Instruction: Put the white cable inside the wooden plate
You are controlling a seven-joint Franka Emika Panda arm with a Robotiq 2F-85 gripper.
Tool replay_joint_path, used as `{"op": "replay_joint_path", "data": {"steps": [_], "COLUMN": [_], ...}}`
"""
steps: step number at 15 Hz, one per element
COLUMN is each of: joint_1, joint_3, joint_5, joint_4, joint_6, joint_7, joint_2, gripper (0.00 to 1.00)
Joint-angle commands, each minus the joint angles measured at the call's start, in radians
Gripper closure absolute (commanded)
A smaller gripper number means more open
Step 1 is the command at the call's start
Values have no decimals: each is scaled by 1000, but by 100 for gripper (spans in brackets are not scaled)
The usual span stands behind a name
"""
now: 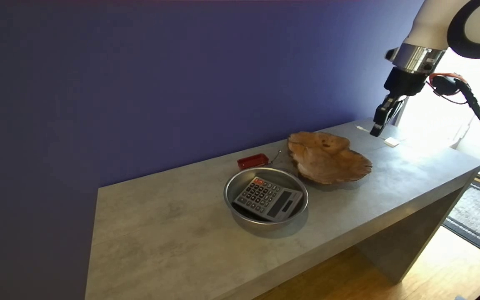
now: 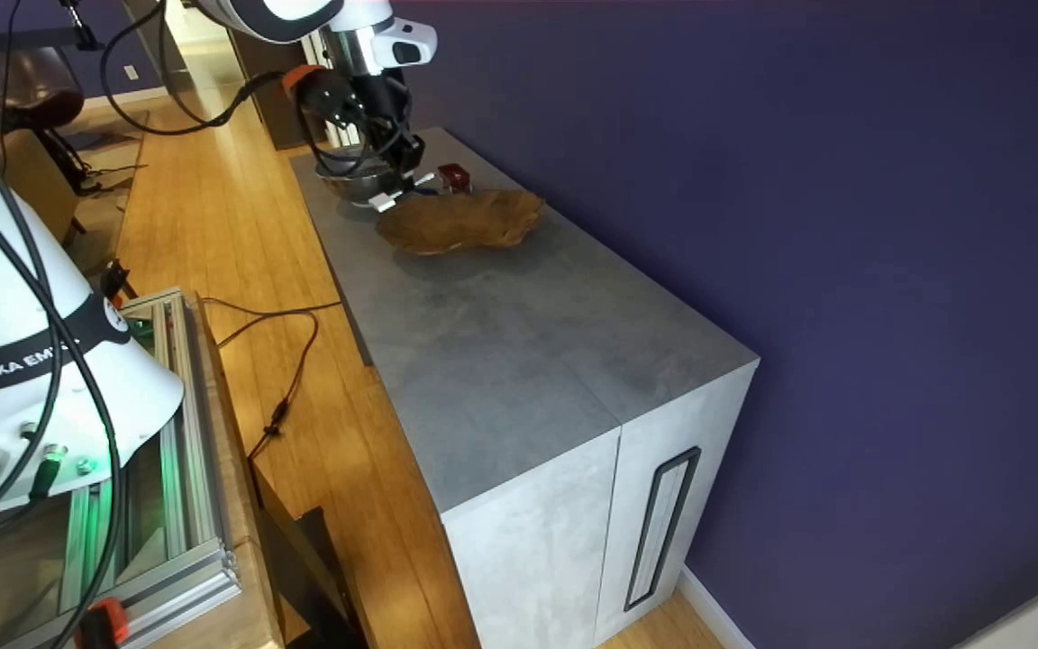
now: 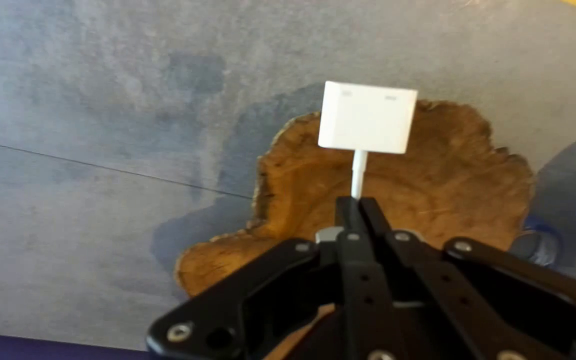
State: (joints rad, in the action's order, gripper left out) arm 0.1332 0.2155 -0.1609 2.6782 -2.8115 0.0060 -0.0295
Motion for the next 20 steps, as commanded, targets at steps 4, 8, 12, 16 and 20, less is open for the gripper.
{"op": "replay_joint_path", "data": {"steps": [4, 8, 12, 16, 20], "joint_1": [89, 89, 84, 162, 253], "joint_3": [31, 27, 24, -122, -222], "joint_5": [40, 4, 4, 319, 548], "joint_4": [-69, -67, -86, -119, -254], "joint_6": [-36, -18, -18, -150, -59], "joint_7": [93, 60, 57, 353, 590], "joint_2": [82, 69, 91, 177, 305], "gripper": [99, 96, 96, 99, 99]}}
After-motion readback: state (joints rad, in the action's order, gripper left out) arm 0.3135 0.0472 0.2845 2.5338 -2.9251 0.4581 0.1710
